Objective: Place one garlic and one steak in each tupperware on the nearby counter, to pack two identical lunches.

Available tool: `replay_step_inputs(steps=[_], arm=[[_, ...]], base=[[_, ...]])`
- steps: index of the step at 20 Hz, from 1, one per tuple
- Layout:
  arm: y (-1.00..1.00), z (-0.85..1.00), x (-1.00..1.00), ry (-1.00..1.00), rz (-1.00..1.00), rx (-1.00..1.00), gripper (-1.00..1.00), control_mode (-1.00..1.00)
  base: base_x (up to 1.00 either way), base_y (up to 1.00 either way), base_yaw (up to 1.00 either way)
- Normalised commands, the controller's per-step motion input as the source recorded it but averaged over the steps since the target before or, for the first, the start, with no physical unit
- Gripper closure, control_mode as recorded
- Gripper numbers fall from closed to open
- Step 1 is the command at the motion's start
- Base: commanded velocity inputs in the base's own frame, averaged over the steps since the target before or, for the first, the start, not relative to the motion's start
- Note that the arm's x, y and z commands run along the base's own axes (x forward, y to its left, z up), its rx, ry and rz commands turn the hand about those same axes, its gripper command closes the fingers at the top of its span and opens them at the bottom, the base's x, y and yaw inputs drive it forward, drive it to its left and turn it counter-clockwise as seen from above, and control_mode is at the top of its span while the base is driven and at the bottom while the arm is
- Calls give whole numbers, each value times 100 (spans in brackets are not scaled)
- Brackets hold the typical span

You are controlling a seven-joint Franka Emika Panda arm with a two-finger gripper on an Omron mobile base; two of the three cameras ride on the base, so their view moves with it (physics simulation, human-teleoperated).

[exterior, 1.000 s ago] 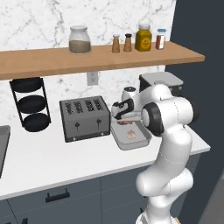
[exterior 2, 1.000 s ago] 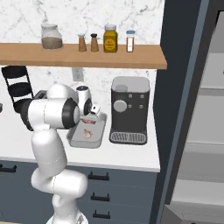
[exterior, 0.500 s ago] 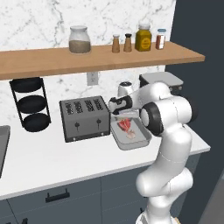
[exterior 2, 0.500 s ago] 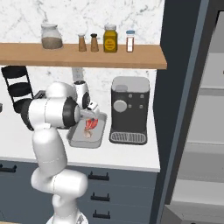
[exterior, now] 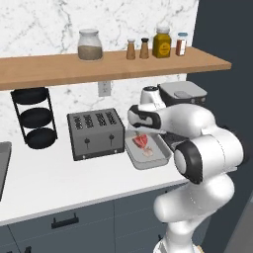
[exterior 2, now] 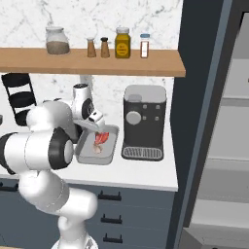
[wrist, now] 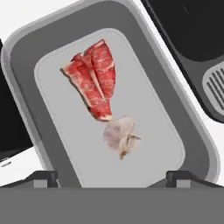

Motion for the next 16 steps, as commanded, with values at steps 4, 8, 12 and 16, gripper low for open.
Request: replay_step_inputs(steps=[4,8,12,16], arm=[[-6,71,-100,-8,1,2,-100,-100],[-10,54,-75,-9,2,3,-100,100],[0,0,0,0,0,0,-100,100],[0,0,0,0,0,0,-100,100]], base=[[0,0,0],[-25,-6,2],[-100,-50,9],[-100,-97,3]])
